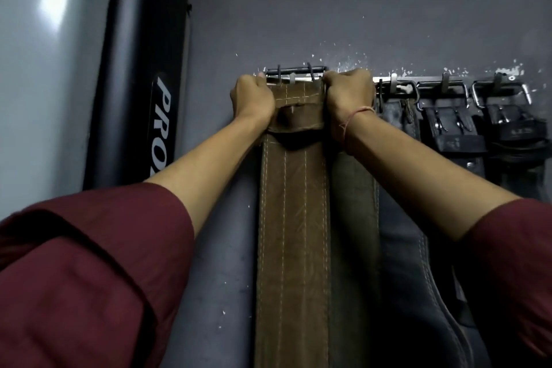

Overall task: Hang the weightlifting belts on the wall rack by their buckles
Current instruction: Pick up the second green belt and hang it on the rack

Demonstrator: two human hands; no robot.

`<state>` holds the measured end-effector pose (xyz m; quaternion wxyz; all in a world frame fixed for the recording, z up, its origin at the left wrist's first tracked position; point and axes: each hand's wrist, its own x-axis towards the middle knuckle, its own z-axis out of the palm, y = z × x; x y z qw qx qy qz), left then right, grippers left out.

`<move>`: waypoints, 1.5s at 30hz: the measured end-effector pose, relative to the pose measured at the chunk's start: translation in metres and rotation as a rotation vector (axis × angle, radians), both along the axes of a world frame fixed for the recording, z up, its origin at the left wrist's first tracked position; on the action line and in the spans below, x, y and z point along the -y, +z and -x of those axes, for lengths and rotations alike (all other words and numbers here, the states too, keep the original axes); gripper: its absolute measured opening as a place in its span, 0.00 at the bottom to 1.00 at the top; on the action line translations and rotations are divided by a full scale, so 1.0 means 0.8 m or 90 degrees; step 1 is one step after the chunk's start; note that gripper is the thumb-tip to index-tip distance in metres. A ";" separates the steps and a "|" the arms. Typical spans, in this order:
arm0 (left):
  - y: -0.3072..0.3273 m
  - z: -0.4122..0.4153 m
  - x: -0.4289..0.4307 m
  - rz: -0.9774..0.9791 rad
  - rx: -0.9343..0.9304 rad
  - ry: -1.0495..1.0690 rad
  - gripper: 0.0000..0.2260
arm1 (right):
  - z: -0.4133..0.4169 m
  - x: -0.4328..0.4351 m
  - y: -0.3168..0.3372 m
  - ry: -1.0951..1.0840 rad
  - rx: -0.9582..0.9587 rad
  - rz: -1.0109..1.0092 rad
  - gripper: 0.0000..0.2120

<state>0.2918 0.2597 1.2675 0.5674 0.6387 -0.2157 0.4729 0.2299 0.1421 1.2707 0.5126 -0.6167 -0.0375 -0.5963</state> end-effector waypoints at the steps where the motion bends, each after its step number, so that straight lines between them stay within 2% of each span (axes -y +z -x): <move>1: 0.001 -0.002 0.000 -0.003 -0.012 -0.006 0.19 | -0.001 0.000 0.000 0.004 -0.003 -0.009 0.21; 5: -0.005 -0.009 0.003 0.012 -0.020 -0.011 0.20 | -0.003 0.001 -0.004 -0.001 -0.039 0.015 0.19; 9: -0.014 -0.010 0.002 0.006 -0.018 0.028 0.21 | 0.002 -0.002 -0.010 0.013 -0.036 0.022 0.06; 10: -0.018 -0.010 0.001 0.002 -0.019 0.038 0.21 | 0.004 -0.004 -0.012 0.009 -0.031 0.017 0.05; 16: -0.046 -0.003 0.003 0.034 -0.019 0.011 0.22 | 0.011 -0.012 -0.031 -0.042 0.005 0.024 0.13; 23: -0.105 0.027 0.011 0.065 -0.029 -0.042 0.22 | 0.013 -0.016 -0.096 -0.065 0.103 -0.001 0.17; 27: -0.150 0.037 0.024 0.038 -0.037 -0.018 0.19 | 0.029 0.006 -0.136 -0.033 0.056 0.034 0.15; 32: -0.219 0.074 0.041 -0.001 0.003 0.194 0.22 | 0.061 0.051 -0.199 0.017 -0.062 0.048 0.11; 34: -0.250 0.097 0.049 -0.048 0.049 0.222 0.21 | 0.089 0.067 -0.229 0.044 -0.096 0.053 0.09; 40: -0.327 0.183 0.083 -0.157 0.035 0.083 0.18 | 0.184 0.110 -0.309 0.072 -0.191 0.094 0.13; 45: -0.361 0.262 0.092 -0.198 -0.005 0.045 0.18 | 0.257 0.127 -0.352 0.067 -0.251 0.157 0.17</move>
